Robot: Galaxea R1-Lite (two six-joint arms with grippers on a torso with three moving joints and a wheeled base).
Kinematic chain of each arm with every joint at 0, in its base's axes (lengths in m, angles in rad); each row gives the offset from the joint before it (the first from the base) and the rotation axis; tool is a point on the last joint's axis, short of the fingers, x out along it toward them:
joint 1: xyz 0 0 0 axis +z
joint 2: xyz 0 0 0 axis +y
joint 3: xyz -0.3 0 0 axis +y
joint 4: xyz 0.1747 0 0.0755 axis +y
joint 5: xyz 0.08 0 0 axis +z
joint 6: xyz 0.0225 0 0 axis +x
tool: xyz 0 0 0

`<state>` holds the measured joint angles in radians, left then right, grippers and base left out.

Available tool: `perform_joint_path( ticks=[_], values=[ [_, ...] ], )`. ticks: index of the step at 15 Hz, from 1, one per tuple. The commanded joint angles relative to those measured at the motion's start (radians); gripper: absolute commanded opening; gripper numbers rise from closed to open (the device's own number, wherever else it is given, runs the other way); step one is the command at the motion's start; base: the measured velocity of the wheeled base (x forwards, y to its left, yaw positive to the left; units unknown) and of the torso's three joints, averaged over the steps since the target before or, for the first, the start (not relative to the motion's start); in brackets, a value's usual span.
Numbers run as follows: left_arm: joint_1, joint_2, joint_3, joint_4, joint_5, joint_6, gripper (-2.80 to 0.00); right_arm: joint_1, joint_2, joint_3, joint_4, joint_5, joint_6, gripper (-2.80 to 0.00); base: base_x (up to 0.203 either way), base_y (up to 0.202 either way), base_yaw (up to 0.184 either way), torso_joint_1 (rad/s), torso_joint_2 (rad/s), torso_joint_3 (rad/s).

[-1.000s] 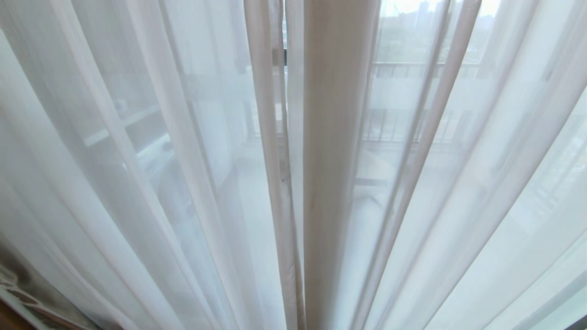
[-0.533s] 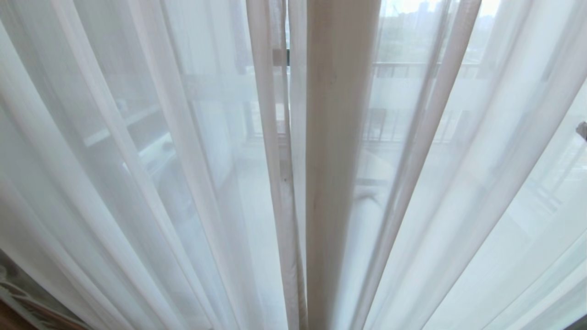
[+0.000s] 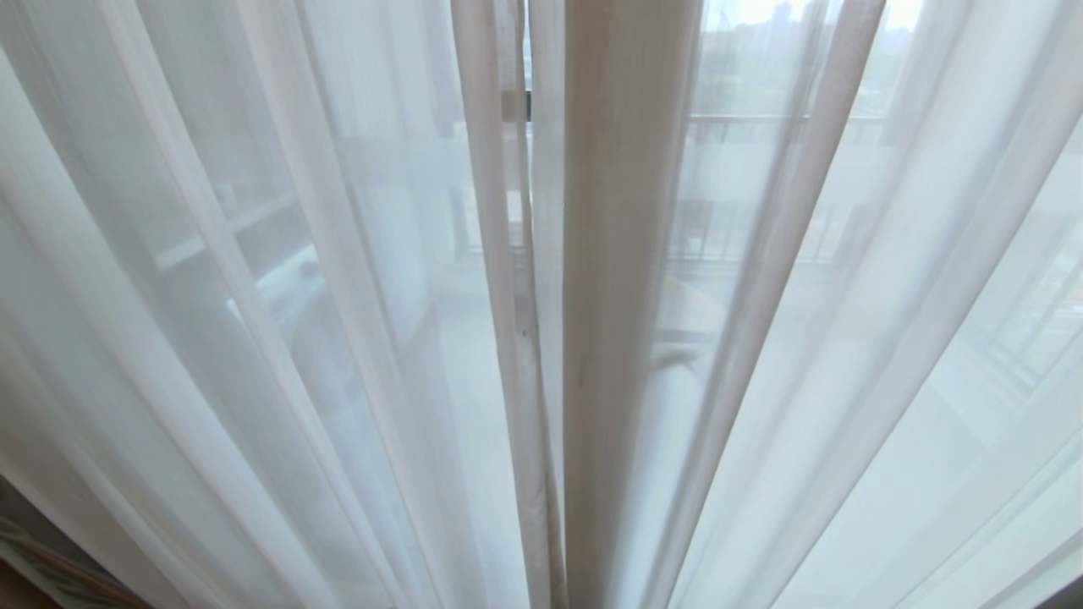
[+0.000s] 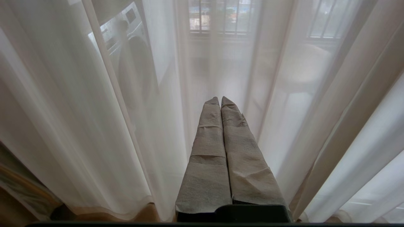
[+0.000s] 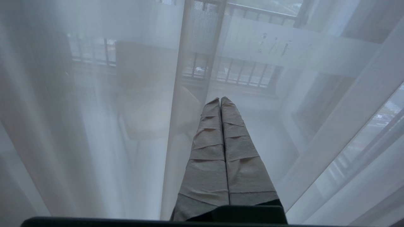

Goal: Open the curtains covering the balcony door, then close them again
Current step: Pull the outer curtains open on both sides

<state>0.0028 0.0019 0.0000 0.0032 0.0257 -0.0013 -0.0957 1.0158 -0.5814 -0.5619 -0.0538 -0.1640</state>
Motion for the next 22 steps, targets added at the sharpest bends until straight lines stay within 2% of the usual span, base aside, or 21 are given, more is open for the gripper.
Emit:
perform_joint_path(
  ticks=[1, 5, 10, 12, 14, 17, 20, 22],
  values=[
    [0.0, 0.0, 0.0, 0.0, 0.0, 0.0, -2.8, -0.001, -0.038, 0.039, -0.001, 0.0, 0.0, -2.8, 0.0, 0.0, 0.0, 0.0, 0.0, 0.0],
    [0.0, 0.0, 0.0, 0.0, 0.0, 0.0, -2.8, -0.001, -0.115, 0.132, 0.007, 0.002, 0.002, -2.8, 0.0, 0.0, 0.0, 0.0, 0.0, 0.0],
    [0.0, 0.0, 0.0, 0.0, 0.0, 0.0, -2.8, 0.009, -0.331, 0.395, 0.028, 0.007, 0.001, -2.8, 0.0, 0.0, 0.0, 0.0, 0.0, 0.0],
    [0.0, 0.0, 0.0, 0.0, 0.0, 0.0, -2.8, 0.033, -0.431, 0.483, 0.074, 0.007, 0.001, -2.8, 0.0, 0.0, 0.0, 0.0, 0.0, 0.0],
    [0.0, 0.0, 0.0, 0.0, 0.0, 0.0, -2.8, 0.093, -0.495, 0.569, 0.101, 0.005, 0.002, -2.8, 0.0, 0.0, 0.0, 0.0, 0.0, 0.0],
    [0.0, 0.0, 0.0, 0.0, 0.0, 0.0, -2.8, 0.135, -0.601, 0.581, 0.263, 0.009, 0.008, -2.8, 0.0, 0.0, 0.0, 0.0, 0.0, 0.0],
    [0.0, 0.0, 0.0, 0.0, 0.0, 0.0, -2.8, 0.136, -0.745, 0.581, 0.422, 0.013, 0.01, -2.8, 0.0, 0.0, 0.0, 0.0, 0.0, 0.0],
    [0.0, 0.0, 0.0, 0.0, 0.0, 0.0, -2.8, 0.129, -0.799, 0.581, 0.499, 0.047, 0.013, -2.8, 0.0, 0.0, 0.0, 0.0, 0.0, 0.0]
  ],
)
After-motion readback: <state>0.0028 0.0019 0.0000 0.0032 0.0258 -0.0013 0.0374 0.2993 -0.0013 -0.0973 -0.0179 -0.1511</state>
